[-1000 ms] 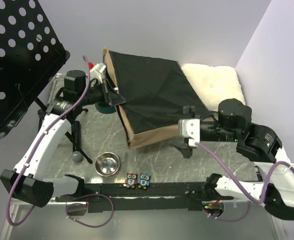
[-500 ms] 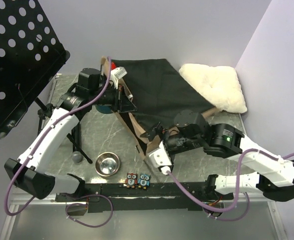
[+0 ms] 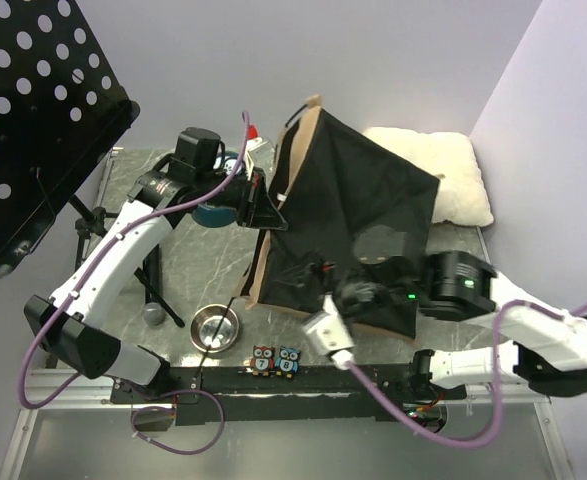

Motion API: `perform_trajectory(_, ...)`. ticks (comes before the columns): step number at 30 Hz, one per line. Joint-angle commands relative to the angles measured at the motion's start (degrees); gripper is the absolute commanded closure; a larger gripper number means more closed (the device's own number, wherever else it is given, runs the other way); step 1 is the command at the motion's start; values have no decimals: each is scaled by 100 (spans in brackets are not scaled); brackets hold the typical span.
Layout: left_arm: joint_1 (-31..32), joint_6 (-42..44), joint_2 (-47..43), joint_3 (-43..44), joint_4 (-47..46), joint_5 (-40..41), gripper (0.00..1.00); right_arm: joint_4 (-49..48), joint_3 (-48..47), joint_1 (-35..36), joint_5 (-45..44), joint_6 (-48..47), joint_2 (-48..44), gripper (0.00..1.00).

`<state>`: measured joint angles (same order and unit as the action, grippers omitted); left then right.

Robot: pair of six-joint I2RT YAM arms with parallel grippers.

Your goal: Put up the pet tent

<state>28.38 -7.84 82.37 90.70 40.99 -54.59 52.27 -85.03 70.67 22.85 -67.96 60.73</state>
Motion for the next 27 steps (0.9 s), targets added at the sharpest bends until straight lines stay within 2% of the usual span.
perform_trajectory(1,185,-139,-19,185,-153,-43,99,-445,-207,297,-219,169,483,0)
perform_trajectory(9,308,-51,60,309,-38,-52,99,-1323,408,386,-842,757,870,0)
perform_trajectory(16,317,28,34,326,14,-324,99,-1685,1119,289,-1573,539,792,0)
perform_trajectory(21,317,212,121,361,146,-763,99,-1370,1235,-62,-898,478,554,2)
perform_trajectory(27,378,484,209,414,356,-913,99,-974,1042,-528,96,30,264,0)
